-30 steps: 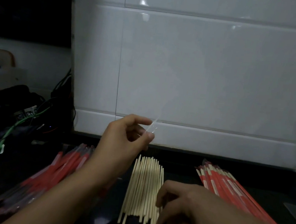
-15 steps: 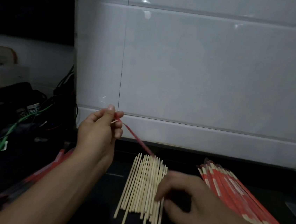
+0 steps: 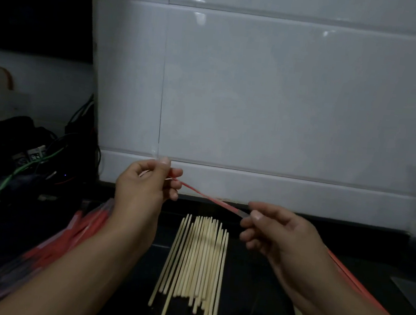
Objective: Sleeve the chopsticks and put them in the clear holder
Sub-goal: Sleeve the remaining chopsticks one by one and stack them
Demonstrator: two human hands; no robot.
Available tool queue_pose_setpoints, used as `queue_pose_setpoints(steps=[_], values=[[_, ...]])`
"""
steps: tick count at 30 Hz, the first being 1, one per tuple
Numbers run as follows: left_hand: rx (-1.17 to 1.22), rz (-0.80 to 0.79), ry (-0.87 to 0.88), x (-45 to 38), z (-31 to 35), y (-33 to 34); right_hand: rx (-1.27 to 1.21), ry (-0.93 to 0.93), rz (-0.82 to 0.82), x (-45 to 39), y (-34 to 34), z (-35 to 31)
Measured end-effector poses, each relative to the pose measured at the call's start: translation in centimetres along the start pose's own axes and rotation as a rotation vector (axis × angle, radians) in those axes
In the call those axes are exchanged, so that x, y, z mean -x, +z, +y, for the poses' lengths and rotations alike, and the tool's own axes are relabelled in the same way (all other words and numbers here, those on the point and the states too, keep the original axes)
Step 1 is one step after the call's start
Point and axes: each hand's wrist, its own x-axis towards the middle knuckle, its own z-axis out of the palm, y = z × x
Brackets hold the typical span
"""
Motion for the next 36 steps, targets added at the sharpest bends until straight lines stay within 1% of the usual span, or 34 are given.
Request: queue_pose_setpoints(steps=[2, 3, 4, 5, 6, 7, 8, 9, 10, 11, 12, 13, 14, 16, 17, 19, 20, 22, 23, 24, 26, 27, 28, 29, 31, 32, 36], values=[[-0.125, -0.022, 0.003, -0.1, -0.6, -0.1, 0.165, -0.085, 0.046, -0.3, -0.6, 0.1], [-0.265, -0.017, 0.05, -0.2, -0.9, -0.2, 0.277, -0.144, 0.067, -0.4, -0.9, 0.1], [-0.476, 0.003, 0.17, -0.1, -1.2, -0.4, 0.386, -0.201, 0.088, -0.6, -1.2, 0.2], [-0.702, 0.024, 0.37, 0.0, -1.3, -0.6, 0.474, -0.248, 0.098, -0.7, -1.3, 0.3], [-0.885, 0.015, 0.611, 0.3, -1.3, -0.6, 0.549, -0.284, 0.096, -0.7, -1.5, 0.4], [-1.004, -0.046, 0.817, 0.7, -1.3, -0.6, 0.63, -0.321, 0.082, -0.6, -1.5, 0.5], [-1.072, -0.167, 0.923, 1.1, -1.1, -0.4, 0.717, -0.364, 0.051, -0.5, -1.5, 0.6], [-1.112, -0.335, 0.947, 1.5, -1.0, -0.2, 0.794, -0.405, 0.012, -0.2, -1.4, 0.8], [-1.142, -0.526, 0.932, 1.8, -1.2, 0.0, 0.846, -0.444, -0.022, 0.1, -1.2, 0.9], [-1.176, -0.684, 0.906, 2.2, -1.3, 0.3, 0.87, -0.477, -0.046, 0.3, -1.0, 1.0], [-1.187, -0.787, 0.865, 2.6, -1.6, 0.4, 0.876, -0.493, -0.061, 0.4, -0.8, 1.2], [-1.176, -0.827, 0.815, 2.8, -1.9, 0.4, 0.873, -0.5, -0.067, 0.5, -0.6, 1.3], [-1.154, -0.81, 0.767, 2.8, -2.1, 0.4, 0.874, -0.504, -0.065, 0.6, -0.5, 1.3], [-1.097, -0.697, 0.704, 2.6, -1.8, 0.3, 0.858, -0.515, -0.056, 0.6, -0.5, 1.3], [-1.067, -0.664, 0.629, 2.4, -1.6, 0.1, 0.835, -0.521, -0.05, 0.6, -0.6, 1.2], [-0.989, -0.656, 0.467, 2.1, -1.0, -0.2, 0.794, -0.532, -0.042, 0.6, -0.6, 1.1], [-0.986, -0.658, 0.448, 1.8, -0.8, -0.3, 0.792, -0.543, -0.041, 0.6, -0.6, 1.0], [-1.05, -0.619, 0.513, 1.0, -0.6, -0.8, 0.858, -0.584, -0.056, 0.6, -1.0, 0.4], [-1.069, -0.587, 0.526, 0.6, -0.4, -0.9, 0.931, -0.585, -0.11, 0.5, -1.4, 0.0], [-1.063, -0.557, 0.505, 0.4, -0.4, -1.0, 1.018, -0.557, -0.223, 0.5, -1.8, -0.7], [-0.996, -0.511, 0.398, 0.2, -0.6, -1.1, 1.149, -0.418, -0.552, 0.8, -1.9, -1.8], [-0.953, -0.494, 0.335, 0.4, -0.8, -1.0, 1.172, -0.333, -0.699, 1.1, -1.7, -2.1], [-0.905, -0.487, 0.285, 0.6, -1.0, -1.0, 1.181, -0.264, -0.81, 1.4, -1.3, -2.2], [-0.858, -0.49, 0.242, 0.7, -1.2, -0.9, 1.19, -0.227, -0.888, 1.7, -0.9, -2.1], [-0.796, -0.503, 0.165, 0.9, -1.5, -0.7, 1.213, -0.234, -0.982, 1.9, -0.2, -1.4], [-0.772, -0.511, 0.136, 0.9, -1.5, -0.6, 1.215, -0.253, -1.002, 1.9, 0.0, -1.0], [-0.701, -0.544, 0.099, 0.7, -1.7, -0.6, 1.156, -0.308, -0.979, 1.7, -0.1, 0.0]])
